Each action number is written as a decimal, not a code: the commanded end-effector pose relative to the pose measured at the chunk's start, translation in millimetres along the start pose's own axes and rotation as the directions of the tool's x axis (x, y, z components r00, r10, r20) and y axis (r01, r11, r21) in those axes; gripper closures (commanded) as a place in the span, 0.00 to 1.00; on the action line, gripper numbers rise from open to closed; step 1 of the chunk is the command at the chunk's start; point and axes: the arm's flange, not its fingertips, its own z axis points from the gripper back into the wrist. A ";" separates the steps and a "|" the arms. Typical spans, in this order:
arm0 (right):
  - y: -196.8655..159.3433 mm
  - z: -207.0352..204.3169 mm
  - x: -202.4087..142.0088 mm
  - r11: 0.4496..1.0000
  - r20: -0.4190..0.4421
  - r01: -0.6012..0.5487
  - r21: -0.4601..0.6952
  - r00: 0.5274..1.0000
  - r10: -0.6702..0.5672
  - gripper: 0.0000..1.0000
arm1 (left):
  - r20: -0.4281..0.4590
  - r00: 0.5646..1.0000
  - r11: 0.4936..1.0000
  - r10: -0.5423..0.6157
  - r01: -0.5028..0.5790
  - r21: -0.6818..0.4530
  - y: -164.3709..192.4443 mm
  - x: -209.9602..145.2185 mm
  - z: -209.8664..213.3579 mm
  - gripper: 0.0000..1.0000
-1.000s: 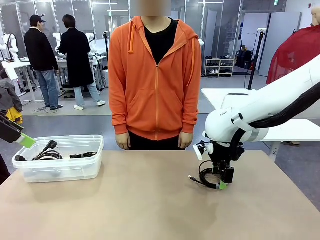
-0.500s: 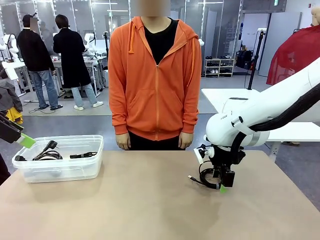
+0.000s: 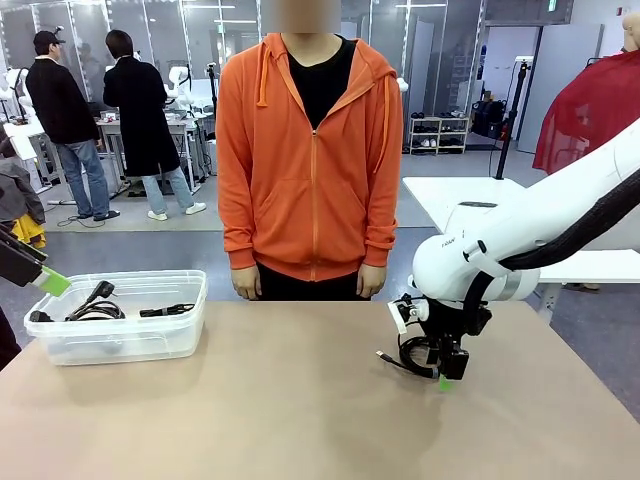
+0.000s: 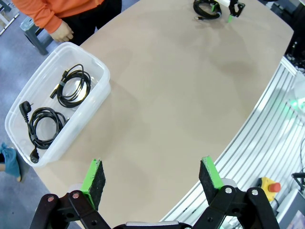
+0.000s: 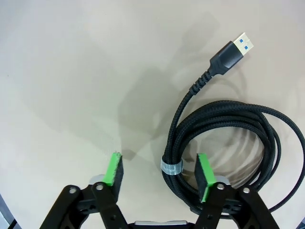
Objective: Organize and store the cables.
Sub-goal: Place the USB Extension Cable into the Organizing box.
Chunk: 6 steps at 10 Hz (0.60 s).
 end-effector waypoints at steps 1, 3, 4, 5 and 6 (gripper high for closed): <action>2.1 -5.3 -1.2 1.000 0.009 -0.019 -0.015 1.000 0.020 0.51 | 0.010 1.000 1.000 0.013 -0.014 0.008 -1.7 -0.4 -2.2 0.00; 2.4 -2.7 0.0 1.000 0.008 -0.018 -0.018 1.000 0.018 0.71 | 0.010 1.000 1.000 0.013 -0.014 0.008 -1.7 -0.4 -2.2 0.00; 2.1 -3.1 0.2 1.000 0.005 -0.016 -0.014 1.000 0.016 0.78 | 0.010 1.000 1.000 0.013 -0.014 0.008 -1.7 -0.4 -2.2 0.00; 2.1 -2.3 -0.2 1.000 0.003 -0.014 -0.014 1.000 0.014 0.90 | 0.010 1.000 1.000 0.013 -0.014 0.008 -1.7 -0.4 -2.2 0.00; 2.2 -1.3 -0.8 1.000 0.002 -0.011 -0.015 1.000 0.011 0.98 | 0.010 1.000 1.000 0.013 -0.014 0.008 -1.7 -0.4 -2.2 0.00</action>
